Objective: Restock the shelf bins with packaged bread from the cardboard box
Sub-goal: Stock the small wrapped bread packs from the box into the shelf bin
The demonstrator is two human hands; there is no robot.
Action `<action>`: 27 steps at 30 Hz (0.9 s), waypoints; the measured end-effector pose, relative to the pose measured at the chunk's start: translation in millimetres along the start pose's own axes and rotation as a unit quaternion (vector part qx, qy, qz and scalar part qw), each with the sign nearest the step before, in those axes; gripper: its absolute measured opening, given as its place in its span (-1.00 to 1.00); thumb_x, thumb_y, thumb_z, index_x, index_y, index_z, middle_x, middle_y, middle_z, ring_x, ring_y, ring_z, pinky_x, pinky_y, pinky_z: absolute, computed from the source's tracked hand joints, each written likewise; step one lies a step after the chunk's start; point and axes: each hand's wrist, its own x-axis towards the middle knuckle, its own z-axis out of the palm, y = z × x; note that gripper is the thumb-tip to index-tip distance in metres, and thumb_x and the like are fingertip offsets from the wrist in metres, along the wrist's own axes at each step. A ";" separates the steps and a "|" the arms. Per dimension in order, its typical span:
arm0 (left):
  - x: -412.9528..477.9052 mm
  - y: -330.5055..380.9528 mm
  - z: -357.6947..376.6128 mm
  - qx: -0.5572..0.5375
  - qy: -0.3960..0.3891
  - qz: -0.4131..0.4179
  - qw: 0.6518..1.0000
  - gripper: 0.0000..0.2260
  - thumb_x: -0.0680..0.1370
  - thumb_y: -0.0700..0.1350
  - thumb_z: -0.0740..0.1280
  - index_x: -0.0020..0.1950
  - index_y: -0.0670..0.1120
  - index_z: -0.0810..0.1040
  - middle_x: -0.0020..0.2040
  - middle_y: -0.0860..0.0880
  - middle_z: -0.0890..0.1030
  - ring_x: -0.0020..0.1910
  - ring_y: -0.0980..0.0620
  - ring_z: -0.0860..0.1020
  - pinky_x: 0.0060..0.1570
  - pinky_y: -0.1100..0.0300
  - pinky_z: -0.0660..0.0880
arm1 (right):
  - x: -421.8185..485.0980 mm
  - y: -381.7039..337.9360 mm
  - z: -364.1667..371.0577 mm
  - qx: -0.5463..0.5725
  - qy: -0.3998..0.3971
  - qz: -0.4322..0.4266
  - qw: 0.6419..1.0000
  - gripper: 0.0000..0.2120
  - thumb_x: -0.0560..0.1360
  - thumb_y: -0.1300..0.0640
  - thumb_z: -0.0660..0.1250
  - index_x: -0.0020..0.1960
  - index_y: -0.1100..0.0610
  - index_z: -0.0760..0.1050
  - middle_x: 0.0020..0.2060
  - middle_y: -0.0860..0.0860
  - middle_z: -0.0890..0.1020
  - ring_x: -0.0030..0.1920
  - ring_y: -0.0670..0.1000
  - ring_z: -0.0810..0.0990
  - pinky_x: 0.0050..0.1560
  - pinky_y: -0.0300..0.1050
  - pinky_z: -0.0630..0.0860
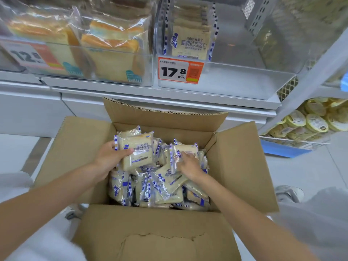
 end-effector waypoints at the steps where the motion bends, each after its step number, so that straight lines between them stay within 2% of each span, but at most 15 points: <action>1: -0.9 -1.3 -1.8 -0.004 0.010 -0.006 1.000 -0.74 0.47 -0.13 0.49 0.10 -0.18 0.58 -0.08 -0.10 0.67 -0.20 -0.01 0.58 -0.29 0.19 0.45 | -3.4 -4.5 10.7 0.001 -0.018 -0.038 0.999 -0.50 0.62 0.13 0.12 0.55 0.12 0.18 0.50 0.06 0.19 0.50 0.11 0.18 0.47 -0.01 0.18; 4: -3.7 -6.8 -7.1 -0.006 0.017 -0.007 1.000 -0.75 0.49 -0.17 0.46 0.13 -0.21 0.57 -0.12 -0.06 0.64 -0.27 0.09 0.56 -0.40 0.29 0.41 | -8.2 -5.4 34.0 -0.104 -0.066 -0.136 0.983 -0.55 0.60 0.21 0.15 0.48 0.09 0.33 0.40 -0.01 0.33 0.42 0.02 0.27 0.47 0.02 0.18; 5: -6.2 -7.0 -8.5 -0.006 0.016 -0.007 1.000 -0.75 0.50 -0.18 0.45 0.14 -0.21 0.58 -0.09 -0.08 0.65 -0.26 0.09 0.56 -0.39 0.30 0.41 | -5.7 -3.1 36.3 -0.135 -0.049 -0.145 0.979 -0.57 0.58 0.25 0.17 0.44 0.09 0.39 0.34 -0.02 0.38 0.38 0.02 0.31 0.46 0.01 0.20; 8: -7.3 -10.0 -13.8 -0.015 0.023 -0.004 1.000 -0.76 0.50 -0.19 0.45 0.15 -0.21 0.58 -0.05 -0.12 0.66 -0.28 0.08 0.56 -0.47 0.37 0.41 | 7.4 -5.2 28.4 -0.088 0.084 -0.152 0.981 -0.58 0.53 0.35 0.19 0.32 0.09 0.52 0.23 0.00 0.50 0.30 0.03 0.44 0.42 -0.06 0.29; 10: -8.6 -10.0 -15.2 -0.021 0.025 0.000 0.999 -0.76 0.51 -0.20 0.44 0.15 -0.21 0.57 -0.09 -0.09 0.64 -0.29 0.08 0.55 -0.54 0.42 0.38 | 17.4 -9.8 15.7 -0.118 0.122 -0.146 0.975 -0.52 0.53 0.27 0.25 0.44 0.09 0.38 0.35 0.03 0.44 0.40 0.06 0.33 0.43 -0.05 0.17; 12: -10.7 -7.9 -14.3 -0.020 0.015 0.004 1.000 -0.76 0.53 -0.18 0.42 0.17 -0.20 0.55 -0.05 -0.11 0.65 -0.26 0.08 0.56 -0.54 0.43 0.39 | 24.6 -13.0 7.4 -0.209 0.054 -0.132 0.967 -0.29 0.51 0.08 0.35 0.56 0.10 0.11 0.43 0.07 0.34 0.46 0.10 0.21 0.42 0.02 0.10; 13: -11.7 -6.7 -13.9 -0.019 0.007 0.004 1.000 -0.75 0.54 -0.17 0.41 0.18 -0.19 0.54 -0.01 -0.11 0.65 -0.22 0.07 0.59 -0.52 0.42 0.42 | 25.8 -15.4 6.2 -0.251 0.016 -0.119 0.961 -0.22 0.49 0.02 0.40 0.56 0.11 0.07 0.42 0.09 0.36 0.44 0.12 0.22 0.40 0.03 0.11; 14: -11.2 -6.8 -13.9 -0.021 -0.001 0.004 1.000 -0.75 0.54 -0.16 0.40 0.19 -0.18 0.53 0.02 -0.11 0.66 -0.17 0.06 0.61 -0.48 0.39 0.47 | 24.1 -18.4 5.1 -0.276 -0.009 -0.115 0.954 -0.22 0.46 0.00 0.43 0.55 0.10 0.13 0.38 0.10 0.37 0.42 0.12 0.24 0.38 0.03 0.14; 16: -11.3 -3.7 -15.4 -0.019 -0.004 0.013 1.000 -0.73 0.54 -0.12 0.41 0.21 -0.15 0.53 0.05 -0.10 0.67 -0.08 0.02 0.65 -0.33 0.26 0.56 | 18.6 -24.6 -3.2 -0.262 -0.028 -0.129 0.956 -0.45 0.44 0.02 0.46 0.39 0.04 0.40 0.27 0.08 0.41 0.33 0.10 0.33 0.32 -0.01 0.23; 18: -12.6 1.5 -18.7 -0.011 0.000 0.027 1.000 -0.72 0.54 -0.09 0.41 0.21 -0.13 0.52 0.05 -0.08 0.67 -0.04 0.01 0.65 -0.15 0.15 0.58 | 6.0 -34.5 -23.3 -0.173 -0.020 -0.160 0.972 -0.79 0.44 0.10 0.47 0.04 -0.05 0.56 0.08 0.03 0.45 0.13 0.06 0.45 0.08 -0.11 0.37; 20: -17.9 12.0 -19.8 -0.010 -0.010 0.047 0.999 -0.75 0.55 -0.09 0.39 0.19 -0.12 0.51 0.02 -0.06 0.67 -0.06 0.03 0.65 -0.15 0.18 0.58 | -13.7 -49.6 -50.9 -0.081 -0.014 -0.187 0.979 -0.81 0.42 0.16 0.49 0.00 -0.01 0.60 -0.01 -0.02 0.48 -0.01 0.03 0.51 -0.03 -0.18 0.44; 22: -29.5 29.0 -16.2 -0.005 -0.034 0.075 0.997 -0.80 0.57 -0.07 0.36 0.15 -0.09 0.50 -0.04 -0.02 0.66 -0.13 0.08 0.64 -0.29 0.29 0.53 | -31.6 -69.4 -75.9 -0.040 -0.004 -0.234 0.971 -0.77 0.41 0.15 0.50 0.05 0.01 0.61 0.04 -0.04 0.50 0.05 -0.02 0.52 0.11 -0.17 0.44; 24: -44.6 50.3 -6.9 0.020 -0.070 0.115 0.991 -0.81 0.59 0.08 0.28 0.07 -0.02 0.48 -0.18 0.04 0.61 -0.26 0.12 0.58 -0.31 0.28 0.46 | -48.6 -93.2 -91.9 -0.046 0.004 -0.275 0.960 -0.79 0.42 0.11 0.51 0.03 0.01 0.58 0.16 -0.04 0.47 0.17 -0.06 0.47 0.25 -0.20 0.33; 25: -54.3 63.0 -2.5 0.036 -0.092 0.132 0.986 -0.78 0.58 0.17 0.21 0.02 0.03 0.45 -0.24 0.07 0.54 -0.31 0.16 0.52 -0.30 0.25 0.42 | -56.1 -104.8 -97.0 -0.056 0.007 -0.287 0.956 -0.81 0.42 0.10 0.49 0.00 0.01 0.54 0.20 -0.04 0.45 0.20 -0.07 0.45 0.25 -0.21 0.31; 27: -69.2 86.1 3.8 0.078 -0.120 0.168 0.975 -0.80 0.56 0.20 0.20 0.00 0.10 0.38 -0.18 0.13 0.49 -0.24 0.22 0.47 -0.19 0.22 0.41 | -70.2 -125.0 -105.2 -0.078 0.024 -0.301 0.950 -0.81 0.44 0.09 0.47 -0.04 0.01 0.47 0.17 -0.03 0.46 0.16 -0.04 0.47 0.20 -0.13 0.38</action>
